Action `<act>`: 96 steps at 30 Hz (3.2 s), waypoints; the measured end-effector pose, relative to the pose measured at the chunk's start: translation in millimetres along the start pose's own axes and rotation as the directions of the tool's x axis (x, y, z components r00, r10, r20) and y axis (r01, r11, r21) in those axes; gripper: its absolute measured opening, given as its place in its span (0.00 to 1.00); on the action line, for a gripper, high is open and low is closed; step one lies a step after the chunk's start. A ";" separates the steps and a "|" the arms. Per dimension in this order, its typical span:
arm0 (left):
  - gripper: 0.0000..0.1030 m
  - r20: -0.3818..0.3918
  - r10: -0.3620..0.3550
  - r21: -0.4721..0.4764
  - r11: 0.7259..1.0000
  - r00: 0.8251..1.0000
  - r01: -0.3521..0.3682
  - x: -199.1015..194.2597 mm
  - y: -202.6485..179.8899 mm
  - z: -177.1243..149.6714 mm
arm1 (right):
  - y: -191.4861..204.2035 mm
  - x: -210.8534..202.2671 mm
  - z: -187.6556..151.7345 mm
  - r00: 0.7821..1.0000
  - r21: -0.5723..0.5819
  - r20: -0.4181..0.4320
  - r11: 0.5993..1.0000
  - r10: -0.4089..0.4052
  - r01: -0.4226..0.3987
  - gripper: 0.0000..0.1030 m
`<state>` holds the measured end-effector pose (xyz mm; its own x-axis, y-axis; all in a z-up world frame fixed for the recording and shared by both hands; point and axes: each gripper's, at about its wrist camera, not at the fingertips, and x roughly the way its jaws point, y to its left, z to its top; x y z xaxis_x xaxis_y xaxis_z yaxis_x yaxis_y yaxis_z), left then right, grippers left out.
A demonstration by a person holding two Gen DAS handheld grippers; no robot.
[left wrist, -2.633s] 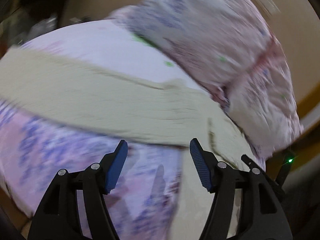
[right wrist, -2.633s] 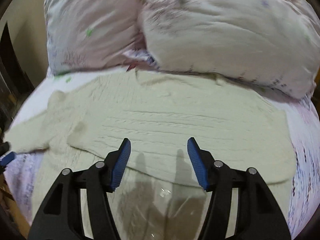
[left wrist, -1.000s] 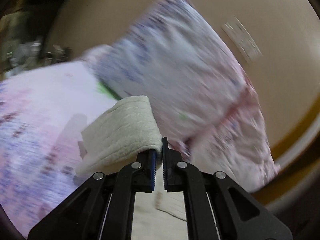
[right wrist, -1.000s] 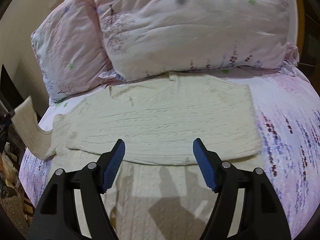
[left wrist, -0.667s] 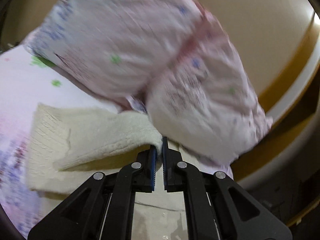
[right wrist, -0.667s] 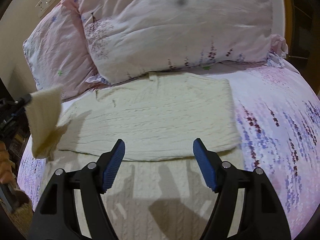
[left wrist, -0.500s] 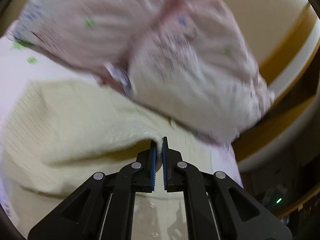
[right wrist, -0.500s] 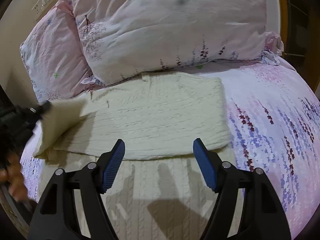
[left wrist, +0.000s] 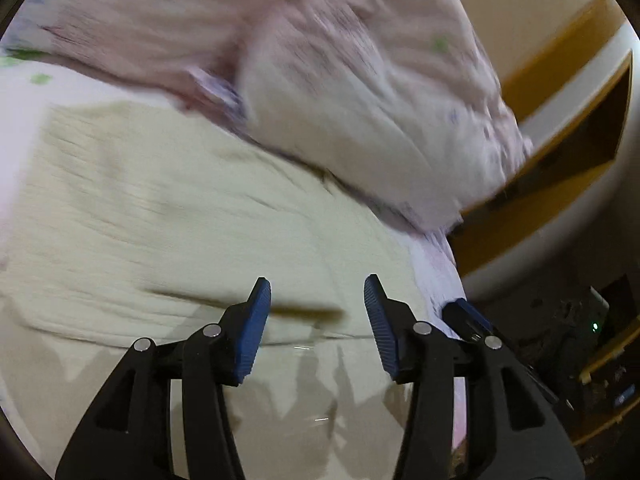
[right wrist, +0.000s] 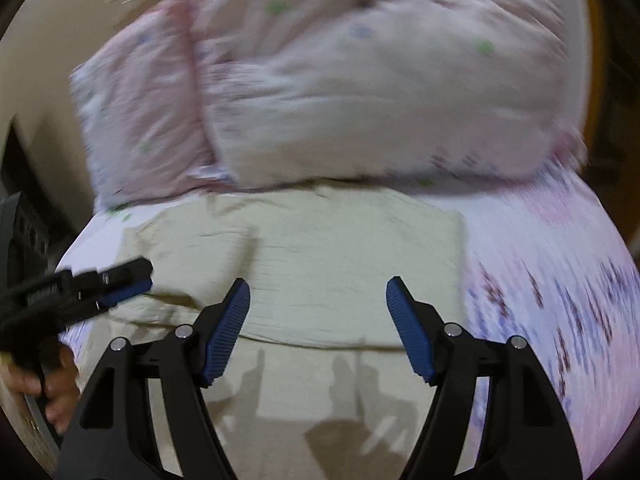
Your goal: Fold small clothes
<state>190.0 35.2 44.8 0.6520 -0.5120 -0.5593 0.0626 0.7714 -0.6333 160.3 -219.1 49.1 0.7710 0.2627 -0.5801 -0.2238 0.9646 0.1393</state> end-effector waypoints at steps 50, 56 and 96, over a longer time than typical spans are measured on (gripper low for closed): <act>0.62 -0.031 0.125 -0.155 0.980 0.992 -0.128 -51.9 103.5 -7.4 | -105.9 36.4 -35.2 0.997 0.589 -0.055 0.808 0.046 -0.005 0.38; 0.62 -0.037 0.139 -0.136 0.980 0.990 -0.143 -50.6 101.7 -7.5 | -96.8 57.5 -35.6 0.991 0.527 -0.122 0.850 0.060 0.014 0.07; 0.65 -0.050 0.162 -0.017 0.987 0.986 -0.163 -150.6 106.5 -96.0 | -127.9 -61.6 -110.8 0.977 0.364 -0.178 0.930 0.117 -0.045 0.55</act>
<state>25.9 158.2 10.2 0.6150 -0.3988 -0.6802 -0.0575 0.8377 -0.5431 75.3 -361.2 -22.0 0.6211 0.3657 -0.6932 -0.0261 0.8936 0.4481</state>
